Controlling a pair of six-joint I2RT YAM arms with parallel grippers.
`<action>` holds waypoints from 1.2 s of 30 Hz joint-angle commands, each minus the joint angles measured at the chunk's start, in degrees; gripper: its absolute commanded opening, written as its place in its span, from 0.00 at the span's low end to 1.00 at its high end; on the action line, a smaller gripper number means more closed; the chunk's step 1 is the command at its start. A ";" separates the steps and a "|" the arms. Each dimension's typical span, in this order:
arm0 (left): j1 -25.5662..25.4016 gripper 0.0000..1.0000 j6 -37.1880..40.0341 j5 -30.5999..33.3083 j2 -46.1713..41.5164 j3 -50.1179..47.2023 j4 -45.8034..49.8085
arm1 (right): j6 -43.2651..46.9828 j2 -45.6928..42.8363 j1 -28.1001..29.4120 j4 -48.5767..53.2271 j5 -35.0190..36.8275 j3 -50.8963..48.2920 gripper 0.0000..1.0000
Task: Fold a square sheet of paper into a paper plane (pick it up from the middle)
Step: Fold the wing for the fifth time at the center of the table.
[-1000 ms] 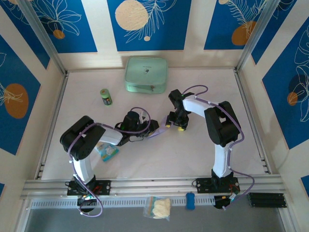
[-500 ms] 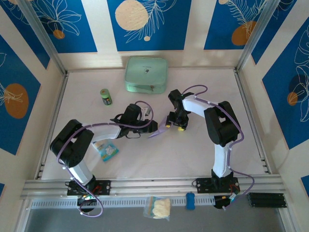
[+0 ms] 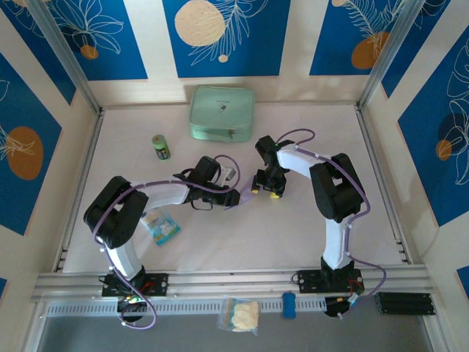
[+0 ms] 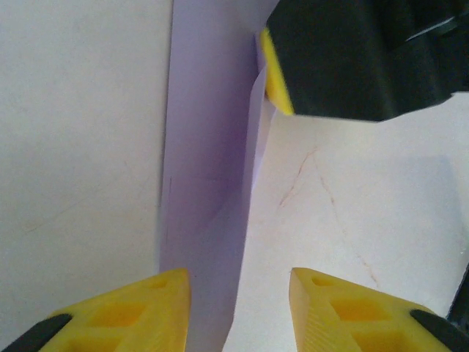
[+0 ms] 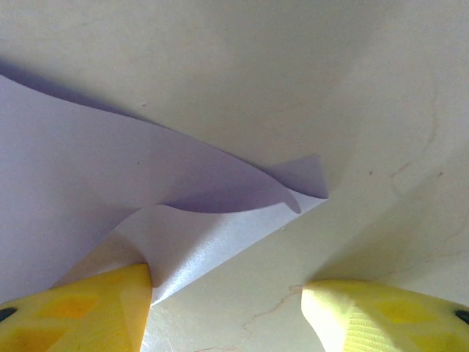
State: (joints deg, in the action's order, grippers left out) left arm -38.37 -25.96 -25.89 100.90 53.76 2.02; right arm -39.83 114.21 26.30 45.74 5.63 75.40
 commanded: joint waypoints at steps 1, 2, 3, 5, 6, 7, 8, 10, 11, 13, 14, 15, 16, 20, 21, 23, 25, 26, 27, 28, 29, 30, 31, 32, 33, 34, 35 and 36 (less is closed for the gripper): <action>-0.46 0.38 2.40 -0.83 1.03 1.44 2.34 | 1.95 10.64 0.41 -9.70 1.49 -4.73 0.62; -0.47 0.37 2.48 -0.70 1.21 1.52 2.37 | 1.88 10.60 0.42 -9.68 1.49 -4.73 0.62; -0.40 0.36 2.49 -0.57 1.42 1.53 2.42 | 1.95 10.59 0.34 -9.70 1.49 -4.73 0.62; -0.40 0.32 2.41 -0.19 1.74 1.36 2.51 | 1.89 10.58 0.25 -9.71 1.41 -4.73 0.62; -0.46 0.30 2.40 0.05 1.92 1.28 2.54 | 1.86 10.52 0.26 -9.70 1.46 -4.73 0.62; -0.42 0.29 2.40 0.18 1.99 1.13 2.48 | 1.86 10.51 0.28 -9.79 1.33 -4.74 0.62; -0.37 0.28 2.38 0.26 2.18 0.94 2.44 | 1.78 10.59 0.24 -9.79 1.23 -4.73 0.62; -0.44 0.26 1.94 0.48 2.20 0.50 2.20 | 1.92 10.42 0.24 -9.85 0.93 -4.73 0.62; -0.40 0.25 1.71 0.74 2.20 0.15 1.96 | 1.95 10.26 0.27 -9.94 0.80 -4.73 0.62; -0.40 0.24 1.11 1.18 2.28 -0.46 1.34 | 2.00 10.09 0.15 -10.05 0.53 -4.74 0.62; -0.47 0.23 0.68 1.20 2.36 -0.71 0.86 | 2.00 10.00 0.13 -10.04 0.37 -4.67 0.62; -0.44 0.23 0.21 1.23 2.38 -0.97 0.56 | 2.03 9.90 0.15 -10.10 0.30 -4.64 0.62; -0.48 0.22 -0.41 1.21 2.54 -1.25 0.11 | 1.98 9.81 0.07 -10.05 0.18 -4.58 0.62; -0.34 0.21 -2.49 1.62 2.78 -2.31 -1.62 | 2.08 9.45 0.05 -10.18 -0.26 -4.56 0.63; -0.42 0.20 -2.92 1.81 2.81 -2.51 -1.82 | 2.20 9.30 -0.02 -10.15 -0.35 -4.56 0.62; -0.35 0.19 -3.46 1.98 2.87 -2.76 -2.12 | 2.19 9.11 0.05 -10.21 -0.52 -4.47 0.63; -0.37 0.19 -4.00 2.33 2.98 -3.02 -2.21 | 2.28 8.72 0.00 -10.25 -0.73 -4.47 0.62; -0.31 0.18 -4.23 2.42 3.07 -3.12 -2.33 | 2.38 8.51 -0.02 -10.25 -0.85 -4.47 0.62; -0.31 0.18 -4.41 2.51 3.13 -3.22 -2.36 | 2.44 8.23 -0.11 -10.32 -1.05 -4.41 0.62; -0.33 0.18 -4.62 2.43 3.15 -3.31 -2.50 | 2.44 7.77 -0.11 -10.40 -1.40 -4.39 0.62; -0.35 0.18 -4.71 2.36 3.24 -3.32 -2.48 | 2.61 7.34 -0.11 -10.53 -1.77 -4.38 0.63; -0.33 0.18 -4.99 2.27 3.25 -3.30 -2.48 | 2.74 6.75 -0.16 -10.72 -2.19 -4.38 0.63; -0.33 0.17 -5.36 2.21 3.29 -3.31 -2.57 | 2.91 5.87 -0.20 -10.90 -2.51 -4.39 0.62; -0.30 0.17 -5.63 2.17 3.29 -3.44 -2.55 | 3.14 5.08 -0.20 -11.17 -2.95 -4.47 0.63; -0.35 0.17 -5.99 2.10 3.34 -3.45 -2.55 | 3.44 3.90 -0.20 -11.49 -3.53 -4.47 0.63; -0.35 0.17 -6.43 2.07 3.34 -3.51 -2.58 | 3.74 2.68 -0.29 -11.92 -4.08 -4.44 0.63; -0.32 0.17 -6.77 2.08 3.41 -3.55 -2.55 | 4.01 1.37 -0.37 -12.26 -4.62 -4.46 0.63; -0.30 0.17 -7.37 1.99 3.45 -3.55 -2.55 | 4.20 -0.17 -0.38 -12.71 -5.20 -4.62 0.63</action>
State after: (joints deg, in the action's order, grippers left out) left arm -38.44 -31.59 -24.32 103.26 51.24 -0.62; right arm -38.06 111.24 25.76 43.46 3.22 73.73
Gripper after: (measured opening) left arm 0.173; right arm 0.630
